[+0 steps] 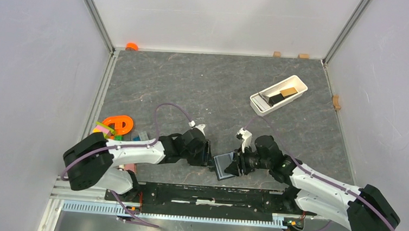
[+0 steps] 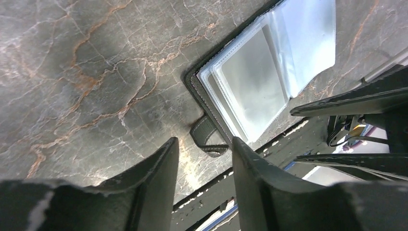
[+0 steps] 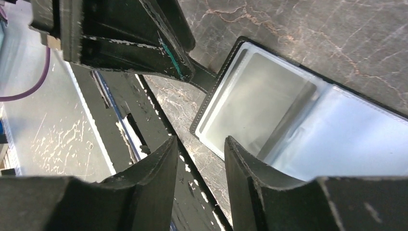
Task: Put the credit cards into the card holder
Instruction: Turn over the card slot in the card holder.
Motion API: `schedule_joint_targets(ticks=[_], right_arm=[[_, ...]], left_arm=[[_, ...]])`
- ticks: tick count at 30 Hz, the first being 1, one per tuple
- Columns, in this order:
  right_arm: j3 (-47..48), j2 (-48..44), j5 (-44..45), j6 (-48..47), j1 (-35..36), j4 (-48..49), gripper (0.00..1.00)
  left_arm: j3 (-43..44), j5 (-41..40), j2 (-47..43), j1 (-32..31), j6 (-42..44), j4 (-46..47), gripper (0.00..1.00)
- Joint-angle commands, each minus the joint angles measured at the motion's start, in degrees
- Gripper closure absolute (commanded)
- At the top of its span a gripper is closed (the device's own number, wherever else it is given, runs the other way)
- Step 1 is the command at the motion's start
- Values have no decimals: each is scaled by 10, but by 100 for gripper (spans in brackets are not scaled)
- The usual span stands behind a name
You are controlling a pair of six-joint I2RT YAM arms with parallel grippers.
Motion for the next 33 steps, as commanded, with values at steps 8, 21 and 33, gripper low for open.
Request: schedule_joint_targets(ticks=[8,21,33], right_arm=[[146,-6,215,-50,2,-149,30],[397,150,379,-216,-194,-197,12],[494,339,411,-335,-247,-196,42]], left_arm=[[54,15,-88,59,88,-140,21],[235,7,-185,265,341,-344,0],[202,-14,-182,292,381,-306,0]])
